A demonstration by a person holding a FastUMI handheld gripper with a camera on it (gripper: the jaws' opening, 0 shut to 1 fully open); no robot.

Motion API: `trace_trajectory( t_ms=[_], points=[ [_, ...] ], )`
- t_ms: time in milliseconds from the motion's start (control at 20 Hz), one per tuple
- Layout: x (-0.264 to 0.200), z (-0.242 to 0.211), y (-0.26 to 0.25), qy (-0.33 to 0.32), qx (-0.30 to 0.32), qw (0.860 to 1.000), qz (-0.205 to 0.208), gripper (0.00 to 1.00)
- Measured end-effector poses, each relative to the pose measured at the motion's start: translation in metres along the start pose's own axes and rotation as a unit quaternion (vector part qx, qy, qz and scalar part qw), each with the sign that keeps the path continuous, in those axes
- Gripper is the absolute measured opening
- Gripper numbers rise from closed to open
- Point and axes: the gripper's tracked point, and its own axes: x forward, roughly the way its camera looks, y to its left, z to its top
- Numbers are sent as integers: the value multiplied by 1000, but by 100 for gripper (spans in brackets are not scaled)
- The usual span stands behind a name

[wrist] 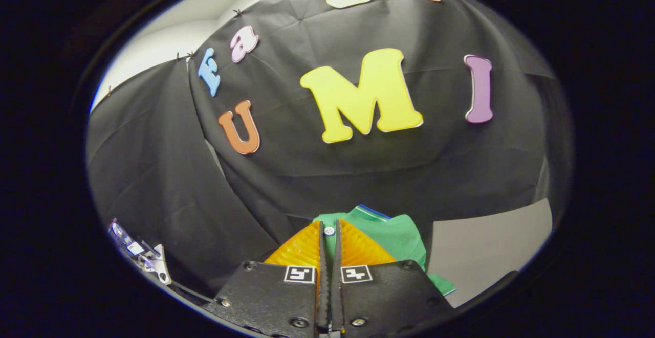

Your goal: Put the clothes into the washing machine and then close the washing machine lid.

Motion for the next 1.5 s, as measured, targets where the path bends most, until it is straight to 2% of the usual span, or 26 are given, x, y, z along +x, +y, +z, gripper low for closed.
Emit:
trace_trajectory(
  t_ms=[300, 700, 1100, 1500],
  points=[
    [58, -34, 26, 29, 16, 999, 1, 6],
    [123, -83, 48, 61, 7, 998, -1, 6],
    [177, -142, 39, 94, 1, 995, -26, 6],
    [218, -209, 7, 133, -2, 989, -63, 6]
  ],
)
